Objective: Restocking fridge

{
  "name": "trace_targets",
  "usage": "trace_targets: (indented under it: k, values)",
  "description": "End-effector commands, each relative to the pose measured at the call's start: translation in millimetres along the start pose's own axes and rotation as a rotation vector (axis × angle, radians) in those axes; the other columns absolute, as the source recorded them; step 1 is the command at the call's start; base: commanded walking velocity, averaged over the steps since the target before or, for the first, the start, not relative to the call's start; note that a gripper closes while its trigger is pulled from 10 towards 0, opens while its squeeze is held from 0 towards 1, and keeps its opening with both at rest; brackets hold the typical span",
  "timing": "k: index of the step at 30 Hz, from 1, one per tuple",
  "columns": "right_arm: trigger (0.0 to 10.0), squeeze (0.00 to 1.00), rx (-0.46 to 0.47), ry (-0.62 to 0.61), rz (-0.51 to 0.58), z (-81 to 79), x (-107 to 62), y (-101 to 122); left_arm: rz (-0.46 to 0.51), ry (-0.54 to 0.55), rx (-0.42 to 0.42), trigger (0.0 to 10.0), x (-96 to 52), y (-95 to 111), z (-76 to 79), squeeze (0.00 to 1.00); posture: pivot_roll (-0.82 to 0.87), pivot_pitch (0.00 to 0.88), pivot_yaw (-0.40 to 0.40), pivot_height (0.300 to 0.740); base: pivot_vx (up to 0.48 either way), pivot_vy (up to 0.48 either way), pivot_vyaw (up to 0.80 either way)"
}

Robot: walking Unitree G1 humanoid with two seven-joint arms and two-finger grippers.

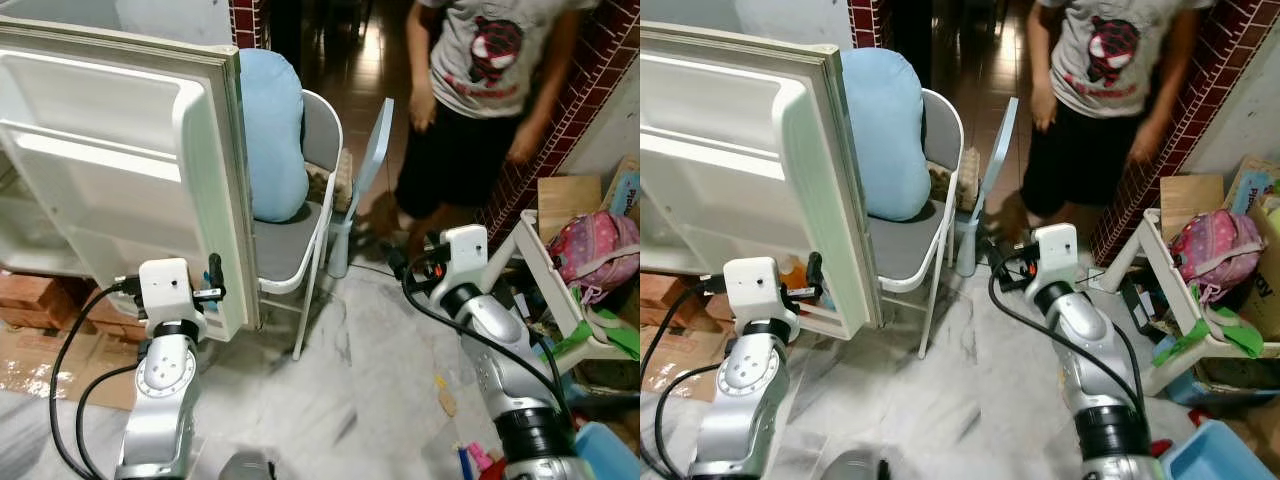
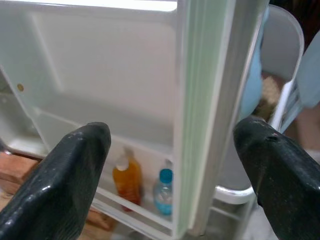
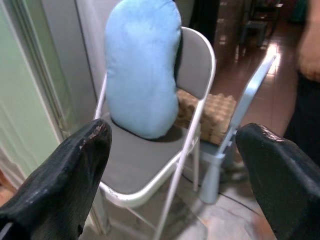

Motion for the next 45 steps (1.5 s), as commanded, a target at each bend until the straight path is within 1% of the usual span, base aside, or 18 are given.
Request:
trace_targets:
  k: [1, 6, 9, 16, 17, 24, 35, 45]
  values:
    - [10.0, 0.0, -0.021, -0.038, 0.01, 11.4, -4.3, 2.1, 0.005, -0.013, -0.013, 10.0, 0.2, 1.8, 6.2, 0.0, 0.06, 0.0, -0.046, 0.74, 0.0, 0.0, 0.63]
    - [10.0, 0.0, -0.022, -0.038, 0.009, 11.3, -3.7, 1.5, -0.001, 0.027, -0.019, 10.0, -0.3, 0.9, 1.4, 0.0, 0.06, 0.0, -0.045, 0.74, 0.0, 0.0, 0.68]
    - [10.0, 0.0, -0.021, -0.034, 0.005, 9.4, -4.6, -0.6, -0.008, 0.043, -0.027, 10.0, -0.5, 0.0, -1.6, 0.0, 0.07, 0.0, -0.045, 0.74, 0.0, 0.0, 0.0]
    - [10.0, 0.0, -0.028, -0.033, 0.002, 8.4, -4.0, -1.6, -0.008, 0.046, -0.04, 10.0, 1.0, 0.3, -2.3, 0.0, 0.07, 0.0, -0.042, 0.74, 0.0, 0.0, 0.0]
    - [10.0, 0.0, -0.025, -0.036, 0.003, 8.7, -4.2, -1.6, -0.007, 0.046, -0.055, 10.0, 0.9, 0.4, -2.0, 0.0, 0.07, 0.0, -0.041, 0.74, 0.0, 0.0, 0.47]
    - [10.0, 0.0, -0.027, -0.04, 0.0, 9.1, -4.7, -2.6, -0.012, 0.045, -0.043, 10.0, 0.6, 0.5, -1.7, 0.0, 0.07, 0.0, -0.041, 0.74, 0.0, 0.0, 0.07]
    - [10.0, 0.0, -0.029, -0.066, 0.015, 9.5, -2.9, 0.9, -0.028, 0.045, -0.052, 10.0, -0.2, -1.9, -1.5, 0.0, 0.06, 0.0, -0.042, 0.74, 0.0, 0.0, 0.65]
    - [10.0, 0.0, -0.024, -0.111, 0.028, 12.4, 2.4, 7.0, -0.074, 0.075, -0.073, 10.0, 0.4, -7.7, -5.0, 0.0, 0.06, 0.0, -0.044, 0.74, 0.0, 0.0, 0.78]
Point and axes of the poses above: a point about 5 cm out from each wrist's last joint towards the gripper, its own x axis pointing out of the wrist towards the gripper, its own y axis along the axis of the wrist's last joint, z = x × y, the point moved 1 cm from there along x, pointing out of the wrist towards the gripper, and after that the axes turned 14 degrees about -x, right-handed, at the moved point
